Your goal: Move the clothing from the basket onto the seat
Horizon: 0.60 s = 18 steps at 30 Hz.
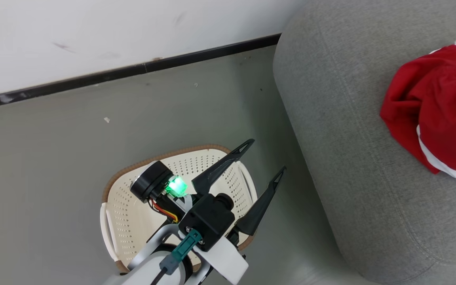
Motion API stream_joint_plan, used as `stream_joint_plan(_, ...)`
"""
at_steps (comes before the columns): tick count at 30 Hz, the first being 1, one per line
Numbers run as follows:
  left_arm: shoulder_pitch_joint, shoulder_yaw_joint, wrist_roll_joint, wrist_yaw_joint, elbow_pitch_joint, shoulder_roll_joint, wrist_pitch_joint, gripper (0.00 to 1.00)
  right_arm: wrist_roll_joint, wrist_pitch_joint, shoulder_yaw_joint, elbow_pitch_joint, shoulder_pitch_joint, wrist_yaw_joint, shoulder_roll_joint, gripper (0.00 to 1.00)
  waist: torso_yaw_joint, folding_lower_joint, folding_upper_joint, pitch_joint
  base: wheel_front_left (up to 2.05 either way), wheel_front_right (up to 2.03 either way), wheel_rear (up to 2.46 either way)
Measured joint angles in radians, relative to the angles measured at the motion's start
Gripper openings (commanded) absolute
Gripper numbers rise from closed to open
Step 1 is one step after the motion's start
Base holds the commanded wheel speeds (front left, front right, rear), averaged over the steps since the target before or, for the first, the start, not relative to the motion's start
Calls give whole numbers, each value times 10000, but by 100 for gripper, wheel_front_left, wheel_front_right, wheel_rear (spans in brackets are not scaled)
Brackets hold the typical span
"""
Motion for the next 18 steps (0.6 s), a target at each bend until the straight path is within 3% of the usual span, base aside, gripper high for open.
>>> stream_joint_plan(7, -418, -159, -2, -257, -29, -77, 0, 100, -127, -211, -364, 514, -355, 0, -100, 0, 283, 0, 0, 469, 0, 0, 0)
stream_joint_plan(8, -454, -176, -2, -265, -29, -88, -2, 100, -123, -228, -420, 566, -352, 0, -117, 4, 314, 0, 0, 531, 0, 0, 0)
stream_joint_plan(12, -662, -222, -2, -430, -29, -148, -4, 100, -4, -454, -554, 614, -368, 0, -151, 53, 395, 0, 0, 761, 0, 0, 0)
stream_joint_plan(13, -704, -222, -2, -437, -27, -146, -4, 100, 58, -550, -548, 650, -380, 0, -159, 84, 401, -1, 0, 820, 0, 0, 0)
stream_joint_plan(14, -762, -205, -2, -437, -23, -130, -4, 100, 102, -593, -531, 702, -421, 0, -140, 100, 395, 0, 0, 875, 0, 0, 0)
stream_joint_plan(18, -800, 8, -10, -441, 144, -12, -96, 100, 148, -838, -320, 792, -622, 0, 165, 100, 223, 0, 0, 950, 0, 0, 0)
